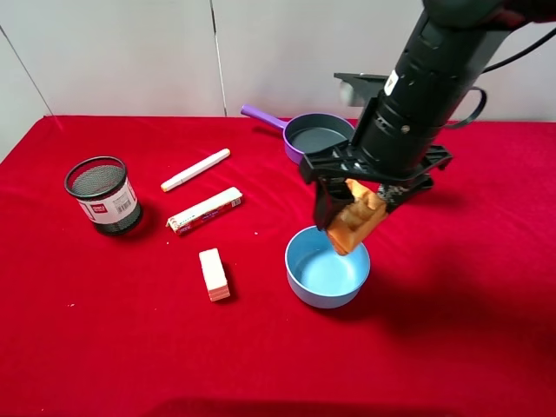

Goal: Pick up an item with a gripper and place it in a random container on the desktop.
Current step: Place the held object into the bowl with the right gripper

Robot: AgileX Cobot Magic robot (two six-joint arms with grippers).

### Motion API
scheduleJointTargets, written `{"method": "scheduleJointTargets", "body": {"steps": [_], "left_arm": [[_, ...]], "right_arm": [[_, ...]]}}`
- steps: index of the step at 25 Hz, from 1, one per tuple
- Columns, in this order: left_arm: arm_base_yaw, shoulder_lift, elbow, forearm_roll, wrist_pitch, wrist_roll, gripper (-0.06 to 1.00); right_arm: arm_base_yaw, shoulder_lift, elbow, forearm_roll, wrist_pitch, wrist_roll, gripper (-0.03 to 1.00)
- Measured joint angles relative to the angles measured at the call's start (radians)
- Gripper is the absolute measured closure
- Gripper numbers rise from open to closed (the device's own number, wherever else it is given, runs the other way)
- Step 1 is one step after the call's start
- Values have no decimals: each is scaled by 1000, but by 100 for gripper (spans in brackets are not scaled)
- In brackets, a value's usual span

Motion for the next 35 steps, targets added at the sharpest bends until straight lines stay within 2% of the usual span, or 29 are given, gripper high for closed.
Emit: {"method": "scheduleJointTargets", "body": {"steps": [11,35], "left_arm": [[0,0,0,0,0,0,10],[0,0,0,0,0,0,10]], "right_arm": [[0,89,0,61,-82,-3,43],[0,151,3,49,-71,-6,43]]}}
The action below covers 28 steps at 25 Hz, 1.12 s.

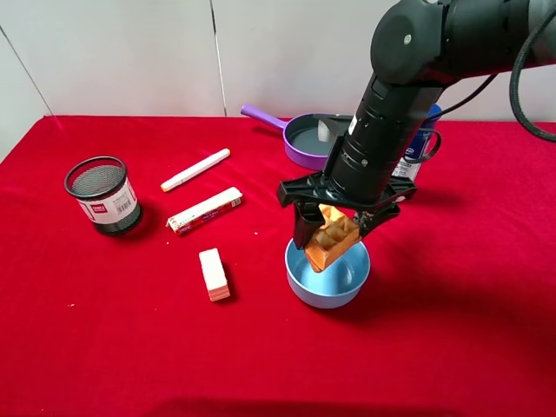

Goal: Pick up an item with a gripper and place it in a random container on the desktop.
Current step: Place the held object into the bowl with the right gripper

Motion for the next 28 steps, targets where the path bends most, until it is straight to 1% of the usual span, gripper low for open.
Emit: {"method": "scheduleJointTargets", "body": {"steps": [7,15,18,20,28], "left_arm": [[0,0,0,0,0,0,10],[0,0,0,0,0,0,10],[0,0,0,0,0,0,10],[0,0,0,0,0,0,10],[0,0,0,0,0,0,10]], "right_arm": [[0,0,0,-6,8,0,43],[0,0,0,-21,49,0,43],[0,0,0,-30,57,0,33],[0,0,0,-30,58,0,29],[0,0,0,-28,55,0,28]]}}
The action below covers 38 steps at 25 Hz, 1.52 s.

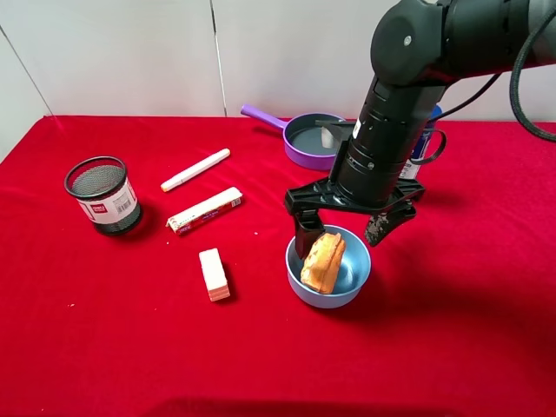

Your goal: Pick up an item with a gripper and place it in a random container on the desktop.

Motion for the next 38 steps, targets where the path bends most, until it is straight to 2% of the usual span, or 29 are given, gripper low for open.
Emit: {"method": "scheduleJointTargets", "body": {"steps": [7,19,32,38], "left_arm": [[0,0,0,0,0,0,10],[0,0,0,0,0,0,10],[0,0,0,0,0,0,10],[0,0,0,0,0,0,10]], "right_arm": [[0,0,-5,2,13,0,28],[0,0,-162,-20,221,0,28],[0,-168,-175,-52,232,0,28],[0,-265,-124,-46,233,1,28]]}}
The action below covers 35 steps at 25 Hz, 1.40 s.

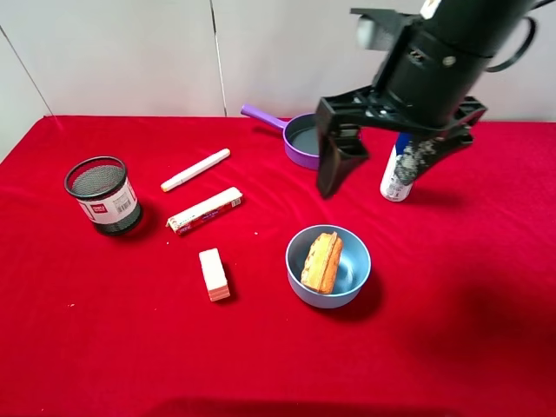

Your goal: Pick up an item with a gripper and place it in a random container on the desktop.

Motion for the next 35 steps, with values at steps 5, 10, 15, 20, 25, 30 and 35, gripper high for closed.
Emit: {"method": "scheduleJointTargets", "body": {"steps": [5,10,15,20,25,30,35], "left_arm": [[0,0,0,0,0,0,10],[0,0,0,0,0,0,10],[0,0,0,0,0,0,10],[0,0,0,0,0,0,10],[0,0,0,0,0,0,10],[0,0,0,0,0,0,10],[0,0,0,0,0,0,10]], "right_arm": [[0,-114,77,0,1,0,28],[0,-243,149,0,2,0,28],[0,-388,207,-1,5,0,28],[0,-523,245,-15,6,0,28],[0,-641,298,-84,6,2,28],[-61,-774,383,-131,6,2,28],[-248,-939,481,-137,7,-2,28]]}}
